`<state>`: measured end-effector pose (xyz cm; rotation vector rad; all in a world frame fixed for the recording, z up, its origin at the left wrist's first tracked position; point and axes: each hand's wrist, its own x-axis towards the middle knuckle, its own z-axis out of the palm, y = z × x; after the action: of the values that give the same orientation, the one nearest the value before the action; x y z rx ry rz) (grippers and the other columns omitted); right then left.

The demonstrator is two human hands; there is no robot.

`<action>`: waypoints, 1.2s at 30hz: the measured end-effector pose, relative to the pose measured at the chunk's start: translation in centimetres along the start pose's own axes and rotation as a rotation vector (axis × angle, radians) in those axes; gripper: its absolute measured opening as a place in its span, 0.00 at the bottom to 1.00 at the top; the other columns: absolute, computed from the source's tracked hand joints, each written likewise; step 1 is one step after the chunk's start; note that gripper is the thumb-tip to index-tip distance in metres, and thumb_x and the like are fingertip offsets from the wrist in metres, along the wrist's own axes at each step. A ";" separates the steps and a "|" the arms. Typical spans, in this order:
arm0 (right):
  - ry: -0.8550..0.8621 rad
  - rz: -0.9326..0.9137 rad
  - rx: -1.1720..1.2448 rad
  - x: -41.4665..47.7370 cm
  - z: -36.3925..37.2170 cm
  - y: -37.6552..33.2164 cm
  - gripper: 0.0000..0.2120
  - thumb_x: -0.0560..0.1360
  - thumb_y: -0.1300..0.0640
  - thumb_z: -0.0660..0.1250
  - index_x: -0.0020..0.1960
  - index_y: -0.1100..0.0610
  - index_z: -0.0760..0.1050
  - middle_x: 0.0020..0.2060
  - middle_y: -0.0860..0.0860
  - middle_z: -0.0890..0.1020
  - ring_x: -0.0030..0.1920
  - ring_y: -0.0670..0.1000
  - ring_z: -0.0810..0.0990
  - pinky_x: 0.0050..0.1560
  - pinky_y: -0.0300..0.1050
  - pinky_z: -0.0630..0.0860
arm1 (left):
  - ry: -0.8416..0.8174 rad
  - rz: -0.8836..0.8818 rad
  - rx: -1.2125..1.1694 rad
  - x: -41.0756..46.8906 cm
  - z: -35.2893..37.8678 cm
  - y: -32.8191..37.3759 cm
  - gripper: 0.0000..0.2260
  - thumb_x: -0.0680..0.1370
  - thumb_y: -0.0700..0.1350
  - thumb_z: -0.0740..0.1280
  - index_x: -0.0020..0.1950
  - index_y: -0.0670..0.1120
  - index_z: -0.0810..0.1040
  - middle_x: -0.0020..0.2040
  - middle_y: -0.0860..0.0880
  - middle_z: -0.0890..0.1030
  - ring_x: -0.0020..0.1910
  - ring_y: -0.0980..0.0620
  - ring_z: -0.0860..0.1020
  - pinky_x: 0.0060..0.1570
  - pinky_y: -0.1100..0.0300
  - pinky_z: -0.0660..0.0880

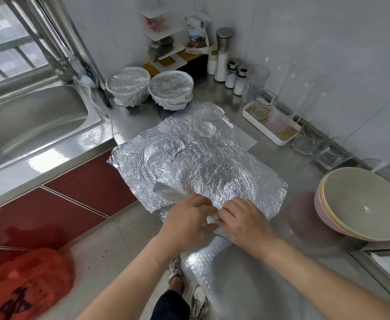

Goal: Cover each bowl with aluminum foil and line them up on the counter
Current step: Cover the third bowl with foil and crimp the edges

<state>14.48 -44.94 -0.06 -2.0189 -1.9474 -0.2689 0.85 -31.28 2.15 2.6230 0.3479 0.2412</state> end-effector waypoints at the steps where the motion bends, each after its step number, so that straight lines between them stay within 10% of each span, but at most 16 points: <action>1: 0.002 0.008 0.010 0.0 -0.2 0.0 0.14 0.80 0.49 0.58 0.42 0.55 0.76 0.39 0.50 0.76 0.40 0.52 0.72 0.39 0.45 0.70 | 0.001 0.005 0.012 0.0 0.4 0.5 0.11 0.73 0.53 0.68 0.48 0.50 0.84 0.47 0.53 0.81 0.48 0.51 0.76 0.44 0.56 0.76; 14: 0.018 0.036 -0.088 -0.5 0.0 0.9 0.09 0.70 0.60 0.74 0.37 0.55 0.74 0.36 0.51 0.74 0.38 0.53 0.70 0.40 0.46 0.63 | 0.117 0.145 0.108 1.1 2.3 0.1 0.03 0.71 0.43 0.69 0.38 0.46 0.82 0.38 0.52 0.79 0.41 0.50 0.74 0.40 0.56 0.73; 30: -0.109 0.184 0.098 -1.2 -1.1 -3.1 0.13 0.77 0.48 0.57 0.44 0.49 0.79 0.42 0.43 0.77 0.44 0.47 0.75 0.44 0.41 0.67 | 0.026 0.057 0.051 -2.1 -1.0 -2.1 0.09 0.72 0.37 0.74 0.48 0.49 0.85 0.53 0.54 0.83 0.59 0.51 0.78 0.56 0.55 0.78; 36: -0.110 0.153 0.065 -1.0 -1.3 -2.7 0.11 0.76 0.47 0.60 0.44 0.50 0.79 0.41 0.45 0.77 0.43 0.48 0.74 0.43 0.42 0.64 | -0.014 0.030 -0.088 -2.5 -0.2 0.4 0.12 0.77 0.55 0.64 0.50 0.52 0.85 0.50 0.56 0.82 0.53 0.55 0.77 0.53 0.60 0.74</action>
<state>11.87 -46.33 1.06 -2.1678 -1.8256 -0.0584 -1.53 -32.21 2.23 2.5437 0.2865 0.2428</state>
